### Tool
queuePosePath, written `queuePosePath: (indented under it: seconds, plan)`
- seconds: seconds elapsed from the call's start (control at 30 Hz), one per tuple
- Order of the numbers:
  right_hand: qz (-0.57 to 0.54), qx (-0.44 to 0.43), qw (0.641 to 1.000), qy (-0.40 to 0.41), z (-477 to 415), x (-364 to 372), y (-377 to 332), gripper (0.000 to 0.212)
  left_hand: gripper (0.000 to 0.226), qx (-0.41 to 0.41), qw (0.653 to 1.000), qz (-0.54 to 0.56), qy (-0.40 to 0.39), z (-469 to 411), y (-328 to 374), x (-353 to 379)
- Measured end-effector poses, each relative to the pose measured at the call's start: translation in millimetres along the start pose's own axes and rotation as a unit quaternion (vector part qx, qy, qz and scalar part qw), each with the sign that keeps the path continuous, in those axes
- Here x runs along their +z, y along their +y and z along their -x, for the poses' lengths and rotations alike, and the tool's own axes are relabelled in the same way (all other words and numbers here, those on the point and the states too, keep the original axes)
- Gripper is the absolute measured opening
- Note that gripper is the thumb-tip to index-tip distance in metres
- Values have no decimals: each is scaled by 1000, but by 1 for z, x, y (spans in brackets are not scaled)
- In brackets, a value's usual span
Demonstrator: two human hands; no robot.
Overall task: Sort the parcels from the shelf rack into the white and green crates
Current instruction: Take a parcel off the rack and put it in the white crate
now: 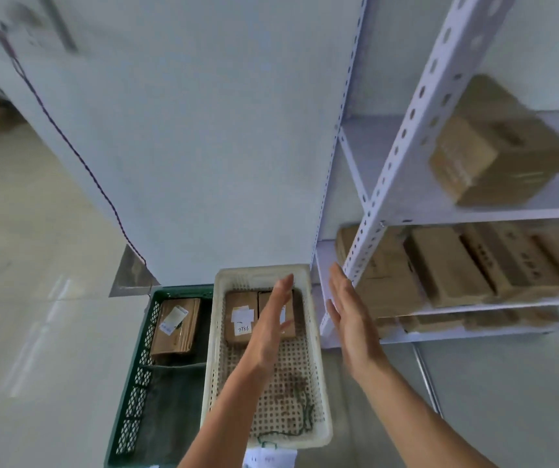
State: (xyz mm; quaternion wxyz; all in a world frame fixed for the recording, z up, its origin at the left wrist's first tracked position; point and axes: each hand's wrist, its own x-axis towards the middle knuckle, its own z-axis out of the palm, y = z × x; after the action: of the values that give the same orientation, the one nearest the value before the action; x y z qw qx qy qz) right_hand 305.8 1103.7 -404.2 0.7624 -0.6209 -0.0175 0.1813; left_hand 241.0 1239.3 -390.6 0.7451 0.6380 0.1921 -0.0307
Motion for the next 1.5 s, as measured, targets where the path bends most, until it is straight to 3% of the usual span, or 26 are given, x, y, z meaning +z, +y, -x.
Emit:
queuePosePath:
  seconds: [0.1,0.2,0.33,0.5,0.67,0.87,1.03,1.17,1.5]
  plan:
    - [-1,-19,1000,0,38,-35,-36,56,75,9,1000,0,0,36,19,48]
    - [12,-42,999,9,73,-79,-71,67,61,17,1000,-5,-7,66,36,100]
    - [1,-78,997,29,106,-144,-110,62,77,41,999,-24,-20,95,50,164]
    - [-27,-94,993,72,121,-210,-147,53,80,66,997,-11,-24,107,77,225]
    - [-27,-119,989,79,116,-243,-183,74,80,95,995,-9,-21,90,112,258]
    - [-29,-107,988,108,58,-279,-212,51,60,125,992,-6,9,24,155,273]
    - [-27,-77,992,95,-11,-289,-248,81,62,130,989,23,73,-53,194,277]
    - [-21,-54,995,77,-67,-291,-270,69,66,101,990,23,91,-103,214,280]
    - [38,21,999,18,-170,-282,-303,73,80,17,996,-4,89,-170,232,286]
